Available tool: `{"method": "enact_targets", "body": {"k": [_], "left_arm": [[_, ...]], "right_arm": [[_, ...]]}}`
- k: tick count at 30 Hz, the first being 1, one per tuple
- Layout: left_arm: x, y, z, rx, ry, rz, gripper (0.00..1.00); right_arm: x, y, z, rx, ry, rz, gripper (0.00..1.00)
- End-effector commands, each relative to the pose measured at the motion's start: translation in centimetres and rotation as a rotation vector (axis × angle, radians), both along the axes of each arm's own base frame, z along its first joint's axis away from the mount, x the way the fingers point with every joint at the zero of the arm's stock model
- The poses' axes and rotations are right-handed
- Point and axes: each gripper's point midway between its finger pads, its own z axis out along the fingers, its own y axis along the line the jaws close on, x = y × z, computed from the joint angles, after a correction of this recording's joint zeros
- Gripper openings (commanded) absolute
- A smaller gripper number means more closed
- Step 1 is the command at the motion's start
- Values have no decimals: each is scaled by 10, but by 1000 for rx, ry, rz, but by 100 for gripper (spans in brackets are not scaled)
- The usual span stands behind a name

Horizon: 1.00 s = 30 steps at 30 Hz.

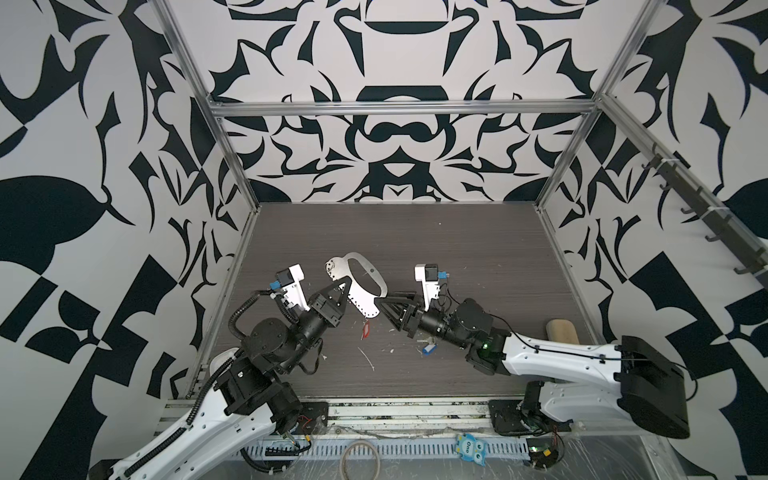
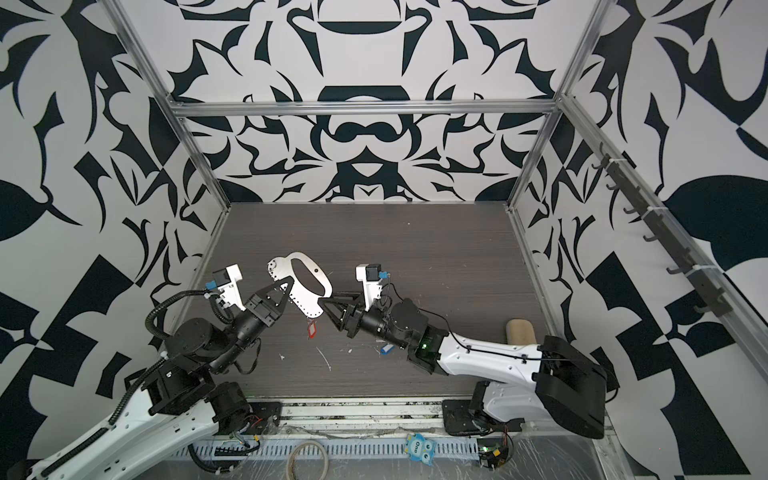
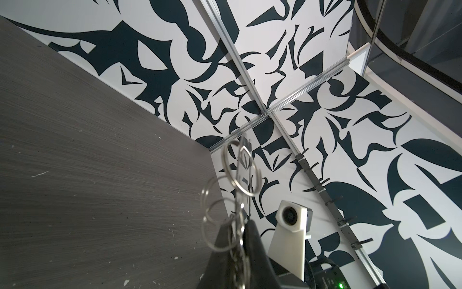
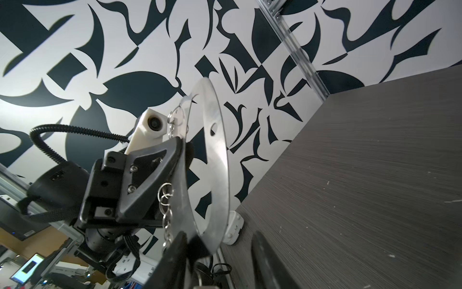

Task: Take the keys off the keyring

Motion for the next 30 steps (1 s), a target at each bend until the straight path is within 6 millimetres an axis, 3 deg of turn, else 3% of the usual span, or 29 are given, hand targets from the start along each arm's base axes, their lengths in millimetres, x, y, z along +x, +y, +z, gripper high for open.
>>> {"method": "enact_targets", "body": {"k": [1,7,11,14,24,30], "left_arm": [[-4,-1,15,-59,-29,-26,0],[-6,-6,14,-48,-21,-50,0],[-11,-1,13,-27,-21,-55,32],[-17,7,7,8,-13,-51,45],[-49,33,-1,225,-138,-93,74],[-67,20,11,264,-211,-219,82]], "right_arm": [[-6,1,42,133,-22,63,32],[-8,1,48,134,4,109,0],[-3,-13,50,89,34,120,0],[-3,-23,50,18,56,164,0],[-32,-58,38,-278,47,290,0],[-59,-58,36,-347,20,466,0]]}}
